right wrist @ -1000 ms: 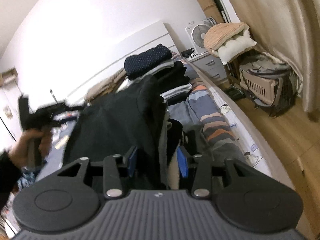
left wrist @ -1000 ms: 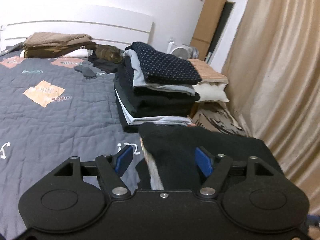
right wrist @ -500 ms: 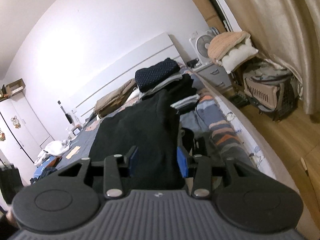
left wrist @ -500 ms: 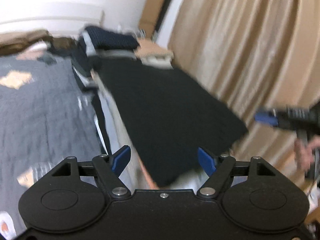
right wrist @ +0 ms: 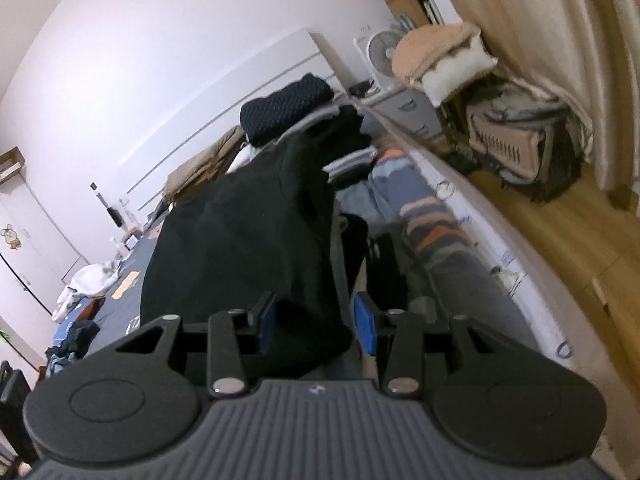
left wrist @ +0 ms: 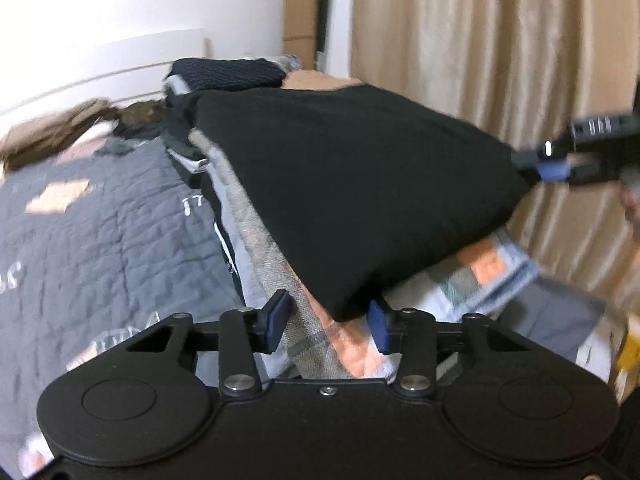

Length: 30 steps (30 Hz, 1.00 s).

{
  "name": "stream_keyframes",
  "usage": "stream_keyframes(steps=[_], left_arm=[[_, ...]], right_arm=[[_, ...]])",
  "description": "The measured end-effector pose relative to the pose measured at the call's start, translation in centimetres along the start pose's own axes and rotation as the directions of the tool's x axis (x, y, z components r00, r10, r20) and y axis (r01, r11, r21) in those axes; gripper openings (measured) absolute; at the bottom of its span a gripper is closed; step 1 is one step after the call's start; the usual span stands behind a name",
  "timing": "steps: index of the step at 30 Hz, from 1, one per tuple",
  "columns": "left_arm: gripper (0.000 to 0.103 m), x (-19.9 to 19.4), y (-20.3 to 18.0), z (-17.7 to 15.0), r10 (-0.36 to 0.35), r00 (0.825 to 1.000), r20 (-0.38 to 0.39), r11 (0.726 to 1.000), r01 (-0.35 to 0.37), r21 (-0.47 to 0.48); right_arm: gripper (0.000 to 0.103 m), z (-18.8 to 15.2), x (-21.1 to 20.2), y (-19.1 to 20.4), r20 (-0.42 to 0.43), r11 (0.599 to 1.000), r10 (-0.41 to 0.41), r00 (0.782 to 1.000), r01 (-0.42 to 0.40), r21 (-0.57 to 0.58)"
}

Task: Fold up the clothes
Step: 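Lower the shirt onto the striped blanket beside the stack and open both grippers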

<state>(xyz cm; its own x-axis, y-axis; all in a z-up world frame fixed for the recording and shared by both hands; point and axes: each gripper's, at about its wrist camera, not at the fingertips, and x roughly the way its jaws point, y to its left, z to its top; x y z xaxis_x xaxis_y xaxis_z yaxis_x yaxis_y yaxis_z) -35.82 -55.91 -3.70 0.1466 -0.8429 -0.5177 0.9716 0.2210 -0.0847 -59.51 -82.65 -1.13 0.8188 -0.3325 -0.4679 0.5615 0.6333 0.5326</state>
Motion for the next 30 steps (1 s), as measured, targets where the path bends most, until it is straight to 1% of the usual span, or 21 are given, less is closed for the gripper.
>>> stream_keyframes(steps=[1, 2, 3, 5, 7, 9, 10, 11, 14, 15, 16, 17, 19, 20, 21, 23, 24, 26, 27, 28, 30], left_arm=[[0.038, -0.3, 0.4, 0.0, -0.009, 1.000, 0.017, 0.999, 0.010, -0.040], [0.025, -0.7, 0.8, -0.1, -0.019, 0.999, 0.037, 0.997, 0.022, -0.080], [0.018, -0.9, 1.3, 0.0, -0.043, 0.998, 0.049, 0.992, 0.048, -0.119], [0.015, -1.1, 1.7, 0.4, -0.047, 0.997, 0.059, 0.988, 0.055, -0.142], [0.014, -1.4, 1.3, 0.8, -0.033, 0.998, 0.048, 0.996, 0.037, -0.080], [0.013, -2.0, 0.1, 1.1, 0.013, 0.999, 0.052, 0.997, -0.017, 0.075], [0.013, -2.5, -0.8, 1.1, 0.040, 0.997, 0.065, 0.983, -0.051, 0.175], [0.013, -2.8, -1.1, 1.2, 0.054, 0.996, 0.069, 0.971, -0.068, 0.229], [0.013, -3.3, -2.0, 1.4, 0.090, 0.993, 0.076, 0.931, -0.111, 0.349], [0.013, -3.0, -2.0, 1.4, 0.094, 0.994, 0.049, 0.923, -0.106, 0.369], [0.013, -2.7, -2.0, 1.3, 0.088, 0.996, 0.025, 0.931, -0.091, 0.354], [0.017, -2.4, -1.9, 1.2, 0.080, 0.997, 0.004, 0.941, -0.077, 0.331], [0.018, -2.0, -1.5, 1.1, 0.056, 0.998, -0.043, 0.962, -0.042, 0.270], [0.024, -2.0, -1.2, 1.1, 0.039, 0.997, -0.060, 0.972, -0.024, 0.232], [0.028, -2.3, -0.8, 1.1, 0.020, 0.998, -0.057, 0.982, -0.009, 0.186], [0.044, -3.4, 0.2, 1.0, -0.027, 0.999, -0.046, 0.993, 0.032, 0.110], [0.047, -4.0, 0.7, 1.1, -0.046, 0.998, -0.037, 0.996, 0.049, 0.075], [0.048, -5.2, 1.3, 1.5, -0.077, 0.997, -0.017, 0.997, 0.077, 0.028], [0.049, -5.8, 1.5, 1.6, -0.092, 0.996, -0.006, 0.996, 0.092, 0.006], [0.053, -6.2, 1.7, 2.0, -0.102, 0.995, 0.003, 0.995, 0.102, -0.019], [0.054, -6.8, 2.0, 2.7, -0.119, 0.992, 0.028, 0.991, 0.121, -0.058]], right_arm=[[0.041, -0.1, 0.3, 0.0, -0.005, 1.000, 0.001, 1.000, -0.001, 0.005], [0.041, -0.2, 0.4, -0.1, -0.004, 1.000, 0.006, 1.000, -0.006, 0.014], [0.041, -0.3, 0.5, -0.2, 0.005, 0.999, 0.019, 1.000, -0.019, 0.028], [0.034, -0.5, 0.5, -0.3, 0.023, 0.998, 0.033, 0.999, -0.034, 0.051], [0.018, -0.6, 0.6, -0.2, 0.037, 0.998, 0.033, 0.999, -0.035, 0.059], [0.015, -0.7, 0.6, -0.1, 0.046, 0.998, 0.031, 0.998, -0.033, 0.060], [0.013, -0.7, 0.7, 0.1, 0.048, 0.998, 0.029, 0.998, -0.032, 0.056], [0.012, -0.8, 0.7, 0.3, 0.049, 0.999, 0.023, 0.999, -0.025, 0.043], [0.012, -0.9, 0.7, 0.6, 0.049, 0.999, 0.018, 0.999, -0.020, 0.043], [0.012, -0.9, 0.5, 0.6, 0.055, 0.999, 0.019, 0.998, -0.021, 0.046], [0.012, -0.8, 0.6, 0.8, 0.052, 0.999, 0.014, 0.999, -0.015, 0.034], [0.012, -0.8, 0.6, 1.0, 0.047, 1.000, 0.007, 0.999, -0.008, 0.019], [0.014, -0.8, 0.9, 1.5, 0.017, 0.999, -0.024, 1.000, 0.025, -0.047], [0.016, -0.6, 0.7, 1.5, 0.010, 0.998, -0.025, 1.000, 0.026, -0.054], [0.017, -0.5, 0.4, 1.4, 0.004, 0.998, -0.024, 1.000, 0.024, -0.056], [0.020, 0.1, -0.3, 1.2, -0.004, 0.998, -0.024, 1.000, 0.024, -0.061], [0.022, 0.5, -0.8, 1.1, -0.006, 0.997, -0.027, 1.000, 0.027, -0.065], [0.028, 1.8, -2.3, 1.3, 0.025, 0.996, -0.009, 1.000, 0.011, -0.084], [0.035, 2.5, -3.0, 1.4, 0.047, 0.996, 0.012, 0.999, -0.008, -0.093], [0.043, 3.4, -3.5, 1.7, 0.064, 0.995, 0.034, 0.997, -0.027, -0.099], [0.051, 5.2, -3.6, 2.2, 0.066, 0.991, 0.089, 0.994, -0.082, -0.104]])
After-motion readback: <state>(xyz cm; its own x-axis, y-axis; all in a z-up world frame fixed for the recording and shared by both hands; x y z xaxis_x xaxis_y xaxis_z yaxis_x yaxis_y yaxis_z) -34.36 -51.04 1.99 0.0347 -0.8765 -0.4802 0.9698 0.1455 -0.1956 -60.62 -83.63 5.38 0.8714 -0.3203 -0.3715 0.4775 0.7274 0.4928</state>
